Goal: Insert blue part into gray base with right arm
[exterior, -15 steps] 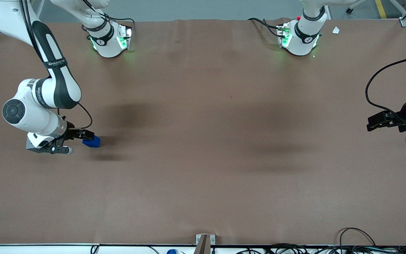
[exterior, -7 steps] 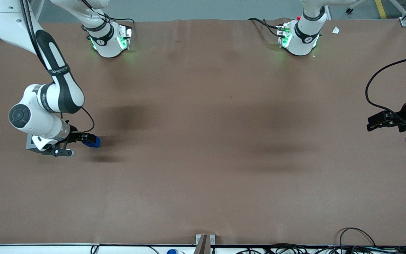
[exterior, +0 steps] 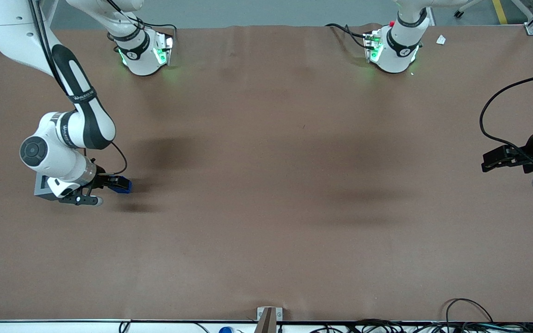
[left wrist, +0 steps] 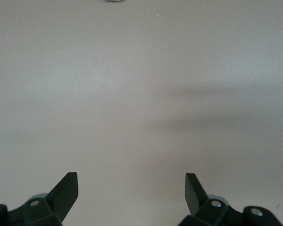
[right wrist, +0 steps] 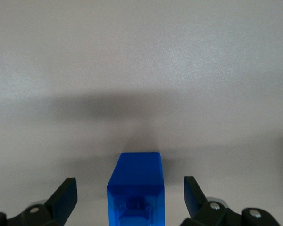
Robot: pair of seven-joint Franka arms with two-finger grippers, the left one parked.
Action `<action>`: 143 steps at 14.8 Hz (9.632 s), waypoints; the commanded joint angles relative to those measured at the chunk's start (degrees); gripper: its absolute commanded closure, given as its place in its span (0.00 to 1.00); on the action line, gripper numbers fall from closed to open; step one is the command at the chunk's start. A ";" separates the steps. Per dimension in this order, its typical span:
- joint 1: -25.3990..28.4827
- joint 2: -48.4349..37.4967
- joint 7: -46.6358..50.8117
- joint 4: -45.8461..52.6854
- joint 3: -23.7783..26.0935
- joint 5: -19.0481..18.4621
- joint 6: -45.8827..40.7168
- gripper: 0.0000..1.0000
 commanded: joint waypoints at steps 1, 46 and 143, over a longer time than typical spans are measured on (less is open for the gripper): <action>-0.06 -0.86 -0.09 -4.73 0.36 0.36 5.27 0.00; -5.76 -3.49 -9.64 21.70 -0.26 -3.60 -34.08 1.00; -3.05 -16.68 -0.88 35.69 0.01 -0.61 -54.04 0.00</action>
